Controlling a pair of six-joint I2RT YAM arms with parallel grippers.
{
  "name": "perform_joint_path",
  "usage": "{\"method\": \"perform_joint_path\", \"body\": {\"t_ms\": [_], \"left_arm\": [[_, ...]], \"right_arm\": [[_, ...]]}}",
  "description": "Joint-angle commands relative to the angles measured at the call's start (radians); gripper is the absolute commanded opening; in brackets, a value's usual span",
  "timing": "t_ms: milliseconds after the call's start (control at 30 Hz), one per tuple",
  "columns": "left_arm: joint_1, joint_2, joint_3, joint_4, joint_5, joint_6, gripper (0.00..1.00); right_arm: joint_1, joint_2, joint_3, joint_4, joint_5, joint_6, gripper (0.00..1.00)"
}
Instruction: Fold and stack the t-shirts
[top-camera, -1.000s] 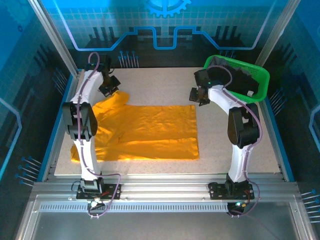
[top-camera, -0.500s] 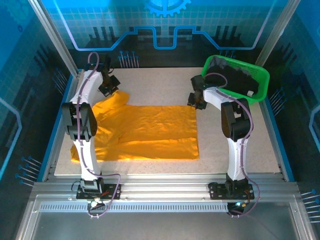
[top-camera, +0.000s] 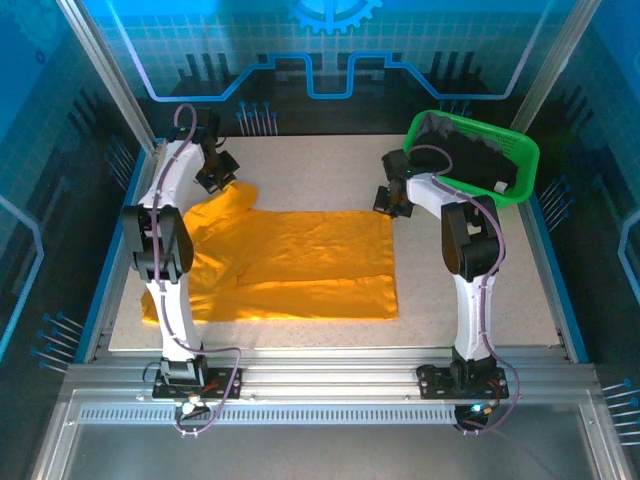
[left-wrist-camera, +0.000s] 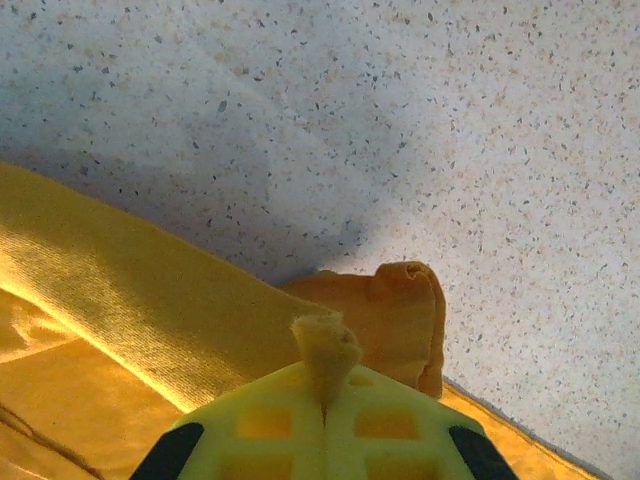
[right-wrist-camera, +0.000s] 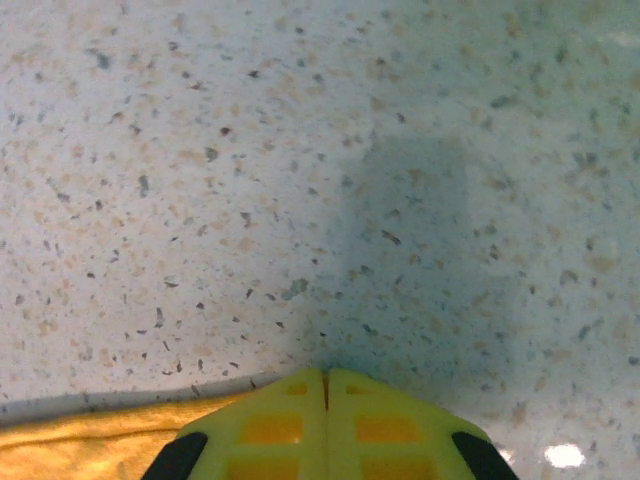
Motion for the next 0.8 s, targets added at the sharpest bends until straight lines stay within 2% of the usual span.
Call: {"method": "perform_joint_path", "body": {"t_ms": [0, 200, 433, 600, 767], "left_arm": [[0.014, -0.055, -0.026, -0.005, 0.054, 0.022, 0.00], [0.015, -0.041, -0.023, 0.033, 0.112, 0.015, 0.00], [0.009, 0.008, -0.011, 0.144, 0.216, 0.031, 0.00], [-0.002, -0.019, -0.031, 0.123, 0.166, 0.080, 0.00], [0.007, -0.214, -0.260, 0.108, 0.022, 0.094, 0.00]], "right_arm": [[-0.027, -0.034, 0.009, -0.006, -0.003, -0.060, 0.00], [-0.083, -0.063, 0.024, -0.048, 0.024, -0.098, 0.00], [-0.108, -0.062, 0.052, -0.061, -0.017, -0.169, 0.00], [-0.100, -0.102, 0.019, -0.026, -0.077, -0.223, 0.00], [-0.079, -0.205, -0.086, 0.015, -0.125, -0.267, 0.00]]}}
